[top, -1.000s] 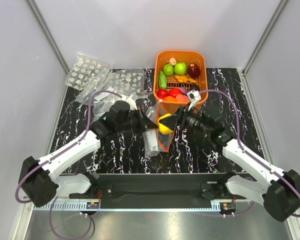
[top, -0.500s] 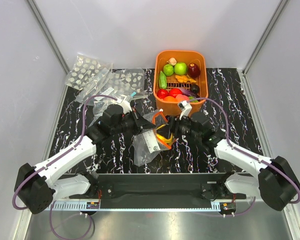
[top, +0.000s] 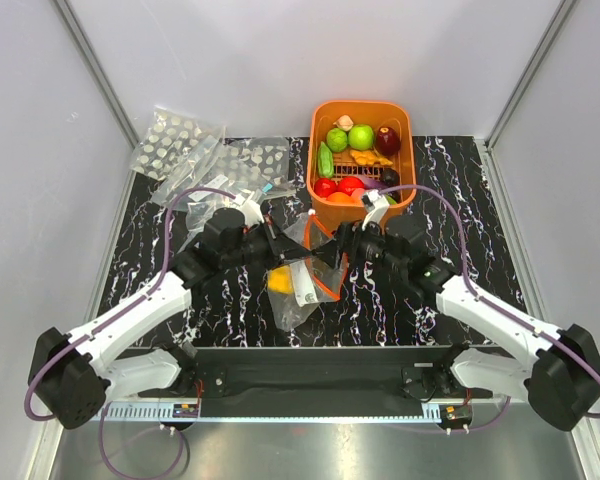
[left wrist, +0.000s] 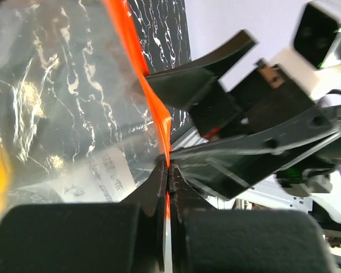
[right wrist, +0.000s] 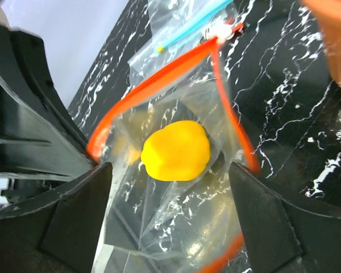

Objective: Place the food in the zip-top bag and seal the zipper
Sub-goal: Place the fake vegetable in the zipper food storage bag, then pick up the fake fruit from the bin.

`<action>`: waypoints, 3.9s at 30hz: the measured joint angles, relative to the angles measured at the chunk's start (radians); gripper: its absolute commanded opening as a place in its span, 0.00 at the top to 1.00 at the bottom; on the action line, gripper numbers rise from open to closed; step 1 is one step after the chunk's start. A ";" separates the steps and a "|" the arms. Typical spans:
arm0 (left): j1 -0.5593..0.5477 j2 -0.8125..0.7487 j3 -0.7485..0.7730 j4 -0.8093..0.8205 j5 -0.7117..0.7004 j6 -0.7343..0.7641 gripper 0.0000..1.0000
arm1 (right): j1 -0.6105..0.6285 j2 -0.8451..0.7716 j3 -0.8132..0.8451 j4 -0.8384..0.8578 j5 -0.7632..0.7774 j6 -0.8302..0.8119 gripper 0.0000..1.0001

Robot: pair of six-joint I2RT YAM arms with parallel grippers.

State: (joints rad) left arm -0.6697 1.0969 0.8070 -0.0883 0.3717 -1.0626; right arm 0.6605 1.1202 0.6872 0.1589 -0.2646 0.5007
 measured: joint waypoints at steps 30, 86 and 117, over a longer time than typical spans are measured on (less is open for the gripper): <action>0.046 -0.073 0.145 -0.388 -0.124 0.326 1.00 | 0.002 0.233 0.573 -0.695 0.196 -0.142 0.44; 0.062 -0.074 0.124 -0.497 -0.137 0.499 1.00 | -0.446 1.515 1.800 -0.551 0.671 -0.770 0.00; 0.062 -0.028 0.154 -0.504 -0.134 0.516 1.00 | -0.447 1.576 1.741 -0.268 0.718 -0.927 0.05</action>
State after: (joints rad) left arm -0.6075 1.0691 0.9607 -0.5922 0.2379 -0.5468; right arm 0.2138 2.6965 2.4279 -0.1093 0.4530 -0.4267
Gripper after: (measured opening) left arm 0.012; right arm 0.988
